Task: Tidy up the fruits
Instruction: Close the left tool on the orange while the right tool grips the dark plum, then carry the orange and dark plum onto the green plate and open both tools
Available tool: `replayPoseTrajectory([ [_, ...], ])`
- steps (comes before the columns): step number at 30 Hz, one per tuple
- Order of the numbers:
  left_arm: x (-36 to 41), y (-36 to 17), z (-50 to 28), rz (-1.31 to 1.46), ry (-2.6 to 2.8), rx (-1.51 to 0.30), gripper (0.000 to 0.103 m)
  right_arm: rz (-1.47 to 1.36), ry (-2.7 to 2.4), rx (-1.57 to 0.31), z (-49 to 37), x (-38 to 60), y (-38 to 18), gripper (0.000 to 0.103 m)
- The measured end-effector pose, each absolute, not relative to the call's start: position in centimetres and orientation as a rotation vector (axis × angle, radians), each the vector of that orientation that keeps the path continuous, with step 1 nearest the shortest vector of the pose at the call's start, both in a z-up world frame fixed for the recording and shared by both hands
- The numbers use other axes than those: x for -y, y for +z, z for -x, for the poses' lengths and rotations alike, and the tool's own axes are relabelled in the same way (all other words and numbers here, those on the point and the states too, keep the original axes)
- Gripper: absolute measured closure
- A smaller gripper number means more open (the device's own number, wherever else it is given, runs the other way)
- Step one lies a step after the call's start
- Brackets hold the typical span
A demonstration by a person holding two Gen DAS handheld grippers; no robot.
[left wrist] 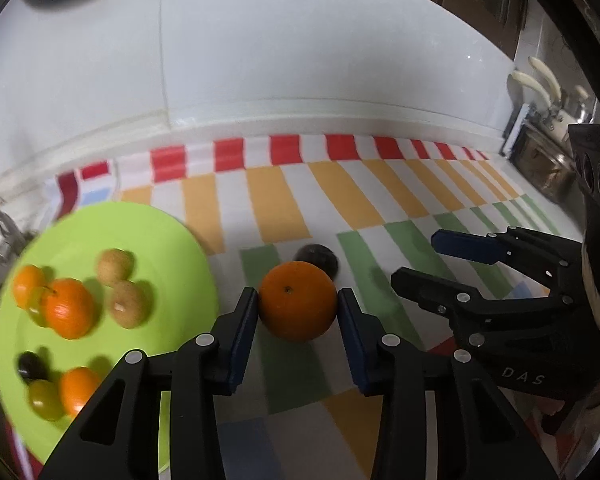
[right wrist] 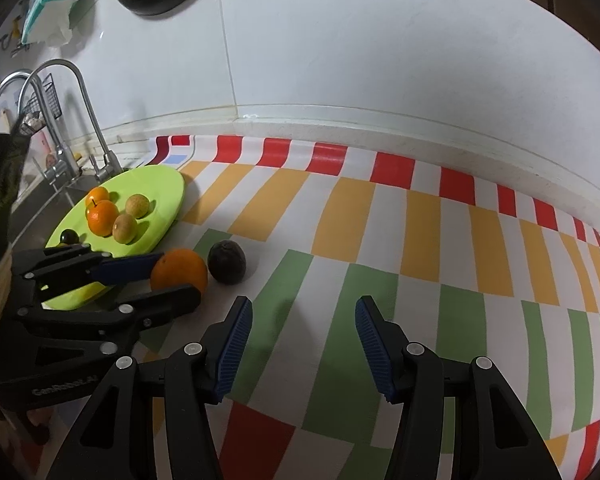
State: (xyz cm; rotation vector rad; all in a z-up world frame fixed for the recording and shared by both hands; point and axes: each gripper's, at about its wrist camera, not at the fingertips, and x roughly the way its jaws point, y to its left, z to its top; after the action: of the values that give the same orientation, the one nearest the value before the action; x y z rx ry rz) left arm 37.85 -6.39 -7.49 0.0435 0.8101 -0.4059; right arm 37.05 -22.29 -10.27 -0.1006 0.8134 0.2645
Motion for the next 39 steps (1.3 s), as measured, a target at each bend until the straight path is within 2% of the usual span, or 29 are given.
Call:
replayPoseTrajectory([
  [11,3.5,-6.4,-37.2,-0.036,-0.311,-0.78,0.063,0.143,0.36,-0.796,-38.6,18.5,-10.3,0.05],
  [24,1.6,-6.7,-36.8,0.012,-0.275,-0.772,0.063,0.2,0.373,-0.851,-41.0,15.8,-12.0,0.073],
  [39,0.2,-5.1,-34.6,0.046,-0.263,-0.726,0.063,0.164,0.392,-0.786,-38.7,15.1,-8.4,0.074],
])
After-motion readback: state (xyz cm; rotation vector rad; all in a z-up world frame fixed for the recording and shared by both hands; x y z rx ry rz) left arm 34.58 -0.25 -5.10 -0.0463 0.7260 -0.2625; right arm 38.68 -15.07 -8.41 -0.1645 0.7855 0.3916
